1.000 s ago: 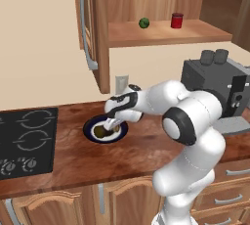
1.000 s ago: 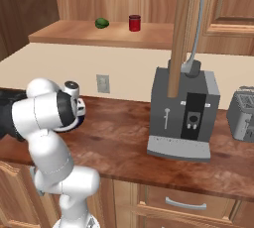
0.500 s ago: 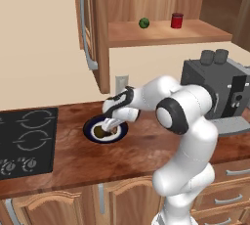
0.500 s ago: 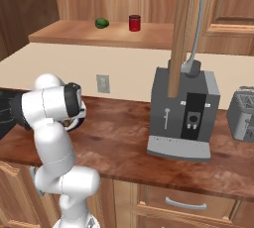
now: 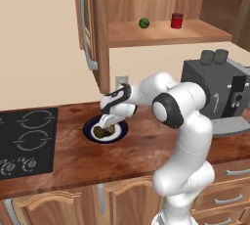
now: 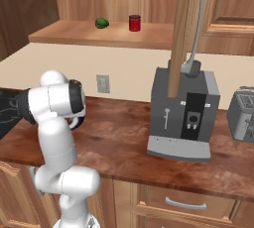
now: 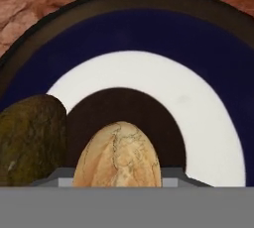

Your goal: Pick the avocado and bread from the counter and place them on the plate. Then pick the jam from the cabinet and place it next to the plate. Lastly close the cabinet door.

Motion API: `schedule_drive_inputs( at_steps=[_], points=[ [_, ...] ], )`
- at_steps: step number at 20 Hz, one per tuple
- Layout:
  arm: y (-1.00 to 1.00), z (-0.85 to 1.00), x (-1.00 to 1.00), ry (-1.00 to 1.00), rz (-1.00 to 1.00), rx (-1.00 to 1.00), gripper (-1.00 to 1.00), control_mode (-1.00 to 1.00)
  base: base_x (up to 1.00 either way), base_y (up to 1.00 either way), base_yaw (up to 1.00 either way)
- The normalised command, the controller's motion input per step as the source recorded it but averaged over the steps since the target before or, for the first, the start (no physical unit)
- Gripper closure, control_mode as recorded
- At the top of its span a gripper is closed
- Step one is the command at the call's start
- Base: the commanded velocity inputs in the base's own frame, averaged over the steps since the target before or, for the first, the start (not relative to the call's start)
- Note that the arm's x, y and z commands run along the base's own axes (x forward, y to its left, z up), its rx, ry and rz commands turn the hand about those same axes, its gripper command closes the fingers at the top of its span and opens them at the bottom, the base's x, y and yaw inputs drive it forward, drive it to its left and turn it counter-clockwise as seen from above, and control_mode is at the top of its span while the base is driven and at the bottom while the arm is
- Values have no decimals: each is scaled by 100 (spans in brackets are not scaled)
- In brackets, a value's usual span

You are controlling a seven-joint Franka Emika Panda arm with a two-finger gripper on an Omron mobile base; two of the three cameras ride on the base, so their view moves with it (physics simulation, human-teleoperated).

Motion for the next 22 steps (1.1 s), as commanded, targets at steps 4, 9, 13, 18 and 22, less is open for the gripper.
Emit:
schedule_drive_inputs(
  at_steps=[4,9,13,18,22],
  points=[
    [8,0,0,2,0,0,-100,-100,0,0,0],
    [0,0,0,0,0,0,-100,-100,0,0,0],
    [0,6,0,-1,0,0,-100,-100,0,0,0],
    [0,30,0,-5,0,0,-100,-100,0,0,0],
    [0,39,0,-7,0,0,-100,-100,0,0,0]
  ],
)
